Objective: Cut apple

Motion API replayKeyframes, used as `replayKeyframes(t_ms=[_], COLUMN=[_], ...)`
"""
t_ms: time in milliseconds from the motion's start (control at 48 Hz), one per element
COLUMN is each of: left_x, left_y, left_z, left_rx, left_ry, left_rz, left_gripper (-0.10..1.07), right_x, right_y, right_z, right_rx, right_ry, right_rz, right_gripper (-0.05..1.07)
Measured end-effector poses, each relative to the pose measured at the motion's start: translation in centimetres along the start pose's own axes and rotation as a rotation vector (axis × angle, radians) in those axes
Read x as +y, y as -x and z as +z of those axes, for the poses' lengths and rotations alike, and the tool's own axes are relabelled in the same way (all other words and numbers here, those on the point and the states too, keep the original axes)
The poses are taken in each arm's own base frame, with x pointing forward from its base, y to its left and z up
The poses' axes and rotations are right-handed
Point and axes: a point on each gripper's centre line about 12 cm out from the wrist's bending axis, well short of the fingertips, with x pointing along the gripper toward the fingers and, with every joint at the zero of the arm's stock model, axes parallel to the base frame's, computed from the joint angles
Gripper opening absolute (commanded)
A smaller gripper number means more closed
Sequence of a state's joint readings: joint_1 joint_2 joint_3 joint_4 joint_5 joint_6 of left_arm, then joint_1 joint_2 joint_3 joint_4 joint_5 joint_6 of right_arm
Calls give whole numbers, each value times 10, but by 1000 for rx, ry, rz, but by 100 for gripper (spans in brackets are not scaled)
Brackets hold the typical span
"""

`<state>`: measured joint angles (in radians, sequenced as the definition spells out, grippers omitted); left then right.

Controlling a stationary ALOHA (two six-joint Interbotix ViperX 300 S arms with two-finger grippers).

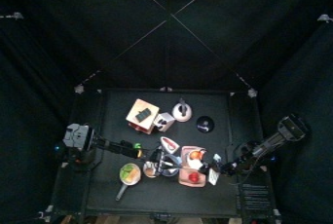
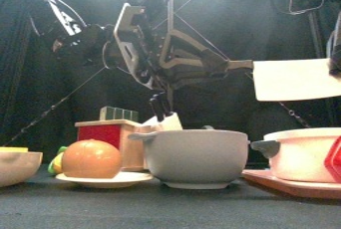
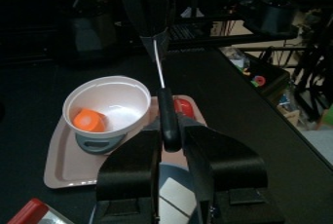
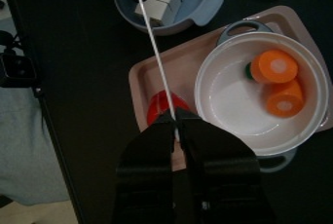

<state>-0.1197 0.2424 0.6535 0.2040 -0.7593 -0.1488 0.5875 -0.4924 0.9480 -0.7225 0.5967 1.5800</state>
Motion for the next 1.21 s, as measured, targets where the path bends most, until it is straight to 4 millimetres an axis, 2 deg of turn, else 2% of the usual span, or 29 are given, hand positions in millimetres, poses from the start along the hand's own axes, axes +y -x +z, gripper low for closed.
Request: replayKeyframes(t_ms=[188, 604, 917, 1208], left_x=[-5, -21, -22, -21], left_y=[-1, -15, -19, -22], left_z=[-1, -22, -26, -28], left_rx=[5, 50, 101, 124], left_ry=[-2, 0, -6, -8], left_rz=[-12, -50, -46, -42], left_gripper=[55, 55, 55, 55], right_x=[6, 9, 7, 5], right_y=[0, -11, -22, -23], right_z=[-4, -23, -32, -34], right_rx=[22, 95, 134, 138], right_ry=[-22, -37, -35, -33], right_rz=[45, 77, 39, 30], right_gripper=[27, 27, 27, 27])
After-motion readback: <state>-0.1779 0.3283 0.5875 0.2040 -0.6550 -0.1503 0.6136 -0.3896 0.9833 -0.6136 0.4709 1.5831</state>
